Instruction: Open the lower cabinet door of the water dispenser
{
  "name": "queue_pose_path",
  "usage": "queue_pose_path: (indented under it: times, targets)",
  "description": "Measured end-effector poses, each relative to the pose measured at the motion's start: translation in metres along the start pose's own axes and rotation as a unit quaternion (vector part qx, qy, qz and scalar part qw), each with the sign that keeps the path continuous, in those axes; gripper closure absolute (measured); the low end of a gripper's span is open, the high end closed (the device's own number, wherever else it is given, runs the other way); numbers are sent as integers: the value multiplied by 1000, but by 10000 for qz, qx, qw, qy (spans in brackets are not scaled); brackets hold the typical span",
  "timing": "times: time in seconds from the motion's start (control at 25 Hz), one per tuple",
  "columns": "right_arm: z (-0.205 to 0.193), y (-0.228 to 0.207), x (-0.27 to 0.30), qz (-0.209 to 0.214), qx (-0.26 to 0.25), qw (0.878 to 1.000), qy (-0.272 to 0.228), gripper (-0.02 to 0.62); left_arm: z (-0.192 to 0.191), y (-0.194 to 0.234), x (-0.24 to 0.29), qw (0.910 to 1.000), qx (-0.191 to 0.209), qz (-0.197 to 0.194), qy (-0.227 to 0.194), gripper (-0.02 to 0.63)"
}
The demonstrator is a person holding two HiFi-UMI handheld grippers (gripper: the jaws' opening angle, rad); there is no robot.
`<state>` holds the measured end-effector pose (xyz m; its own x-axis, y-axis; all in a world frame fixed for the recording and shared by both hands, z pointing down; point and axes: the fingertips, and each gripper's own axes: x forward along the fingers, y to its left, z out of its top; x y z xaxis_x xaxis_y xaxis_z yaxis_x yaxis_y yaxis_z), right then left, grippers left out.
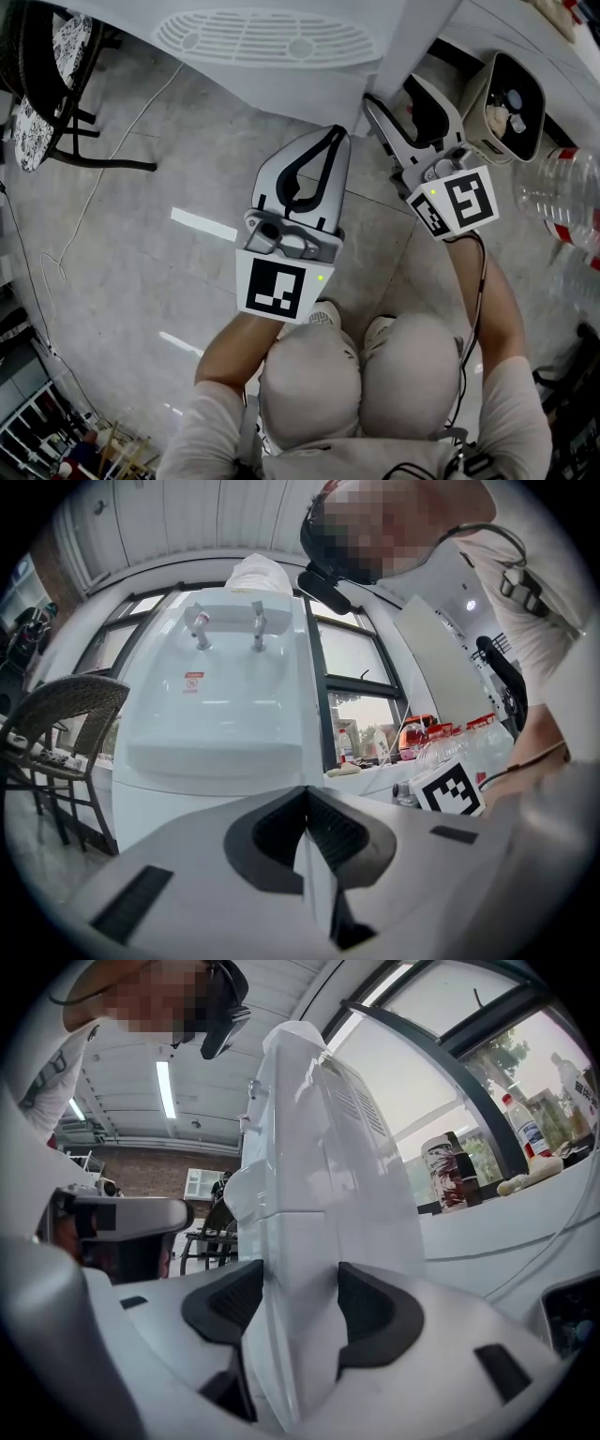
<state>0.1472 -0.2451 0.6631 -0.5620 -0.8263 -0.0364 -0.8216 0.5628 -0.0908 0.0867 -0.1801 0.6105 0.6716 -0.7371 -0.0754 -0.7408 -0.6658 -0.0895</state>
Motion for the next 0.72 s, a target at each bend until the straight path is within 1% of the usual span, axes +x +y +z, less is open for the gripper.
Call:
queue_pose_path:
  times: [0.2, 0.36, 0.52, 0.6, 0.64, 0.72]
  targets:
    - [1, -1, -1, -75, -65, 9999, -96, 356, 0, 8, -7, 9999, 0, 106, -26, 603]
    - [1, -1, -4, -218, -56, 9996, -149, 387, 6, 11, -13, 9998, 90, 176, -85, 603]
    - [0, -2, -6, -302, -1, 9994, -194, 399, 12, 13, -20, 9994, 178, 233, -157, 603]
    - [0, 3, -10, -236, -39, 9995, -207, 399, 14, 13, -23, 9993, 190, 266, -185, 603]
    - [-1, 10, -15, -136, -94, 9996, -214, 399, 15, 15, -25, 9992, 196, 283, -197, 603]
    - [-4, 36, -26, 222, -241, 9993, -193, 410, 18, 18, -30, 9990, 224, 320, -217, 603]
